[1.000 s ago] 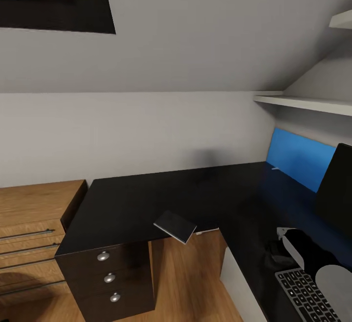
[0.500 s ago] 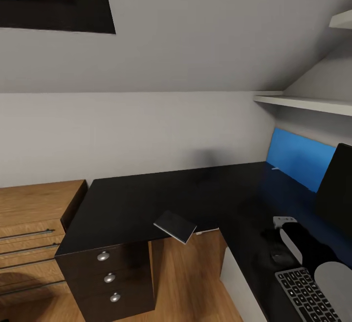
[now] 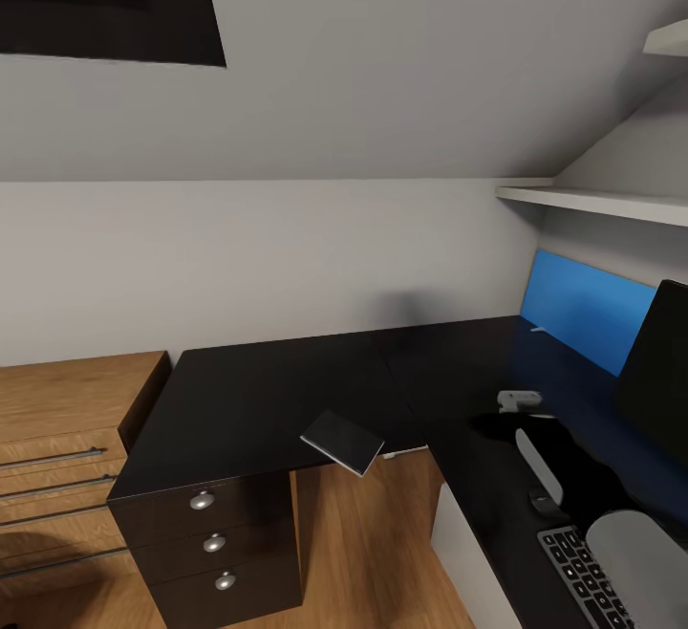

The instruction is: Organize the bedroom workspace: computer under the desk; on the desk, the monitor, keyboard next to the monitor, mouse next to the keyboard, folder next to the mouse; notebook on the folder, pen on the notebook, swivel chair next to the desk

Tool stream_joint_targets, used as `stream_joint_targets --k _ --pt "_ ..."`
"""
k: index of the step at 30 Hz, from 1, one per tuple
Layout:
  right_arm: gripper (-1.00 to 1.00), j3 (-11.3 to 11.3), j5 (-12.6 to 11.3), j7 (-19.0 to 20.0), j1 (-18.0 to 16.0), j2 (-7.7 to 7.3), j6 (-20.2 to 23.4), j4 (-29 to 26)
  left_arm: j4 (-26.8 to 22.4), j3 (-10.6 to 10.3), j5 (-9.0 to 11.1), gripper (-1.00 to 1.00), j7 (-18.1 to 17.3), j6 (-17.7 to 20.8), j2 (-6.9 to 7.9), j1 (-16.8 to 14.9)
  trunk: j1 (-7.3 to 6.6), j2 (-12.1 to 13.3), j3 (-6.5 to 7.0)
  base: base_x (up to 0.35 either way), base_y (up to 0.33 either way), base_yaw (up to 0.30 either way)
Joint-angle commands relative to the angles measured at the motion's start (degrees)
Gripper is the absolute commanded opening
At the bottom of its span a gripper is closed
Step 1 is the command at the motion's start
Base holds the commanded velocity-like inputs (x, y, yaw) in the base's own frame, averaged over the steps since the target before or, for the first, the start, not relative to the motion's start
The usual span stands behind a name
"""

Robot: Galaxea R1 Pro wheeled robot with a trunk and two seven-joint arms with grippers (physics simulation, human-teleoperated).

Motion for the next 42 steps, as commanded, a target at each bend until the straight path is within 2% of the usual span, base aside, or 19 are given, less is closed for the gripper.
stream_joint_targets --k 1,5,12,19,25,29,33,36,42 --pt "1.00 0.23 -0.38 -0.33 0.27 0.56 0.21 -0.65 0.11 -0.20 0.48 1.00 0.48 -0.16 0.07 0.00 0.01 -0.04 -0.06 0.000 0.000 0.000" --pt "1.00 0.15 -0.32 -0.31 0.63 2.04 0.23 -1.38 0.40 -0.20 0.46 1.00 0.48 -0.58 0.06 0.00 0.01 -0.04 -0.06 0.000 0.000 0.000" --pt "1.00 -0.02 -1.15 -0.27 0.79 3.25 0.51 -2.30 0.52 -0.20 0.46 1.00 0.48 -0.76 0.06 0.00 0.01 -0.04 -0.06 0.000 0.000 0.000" --pt "1.00 0.00 -1.89 -0.26 0.81 5.11 0.40 -2.77 0.62 -0.21 0.45 1.00 0.48 -0.79 0.06 0.00 0.01 -0.04 -0.06 0.000 0.000 0.020" --pt "1.00 0.08 -1.94 -0.29 0.89 5.78 0.24 -2.82 1.11 -0.28 0.45 1.00 0.48 -0.79 0.06 0.00 0.01 -0.04 -0.06 0.000 0.000 0.237" --pt "1.00 0.03 -1.59 -0.79 0.91 7.40 0.19 -2.88 1.57 -0.29 0.45 1.00 0.48 -0.79 0.06 0.00 0.01 -0.04 -0.06 0.000 0.000 0.274" --pt "1.00 0.12 -1.49 -2.62 0.99 8.32 0.14 -2.93 1.82 -0.29 0.45 1.00 0.48 -0.85 0.06 0.00 0.01 -0.04 -0.07 0.000 0.000 0.277" --pt "1.00 0.28 -1.49 -6.53 1.05 9.73 0.12 -3.01 2.14 -0.25 0.45 1.00 0.48 -0.93 0.12 0.00 0.01 -0.04 -0.12 0.000 0.000 0.278" --pt "1.00 0.40 -1.43 -11.34 1.34 11.91 0.04 -3.04 3.45 -0.21 0.45 1.00 0.48 -0.97 0.14 0.00 0.01 -0.04 -0.27 0.000 0.000 0.196"
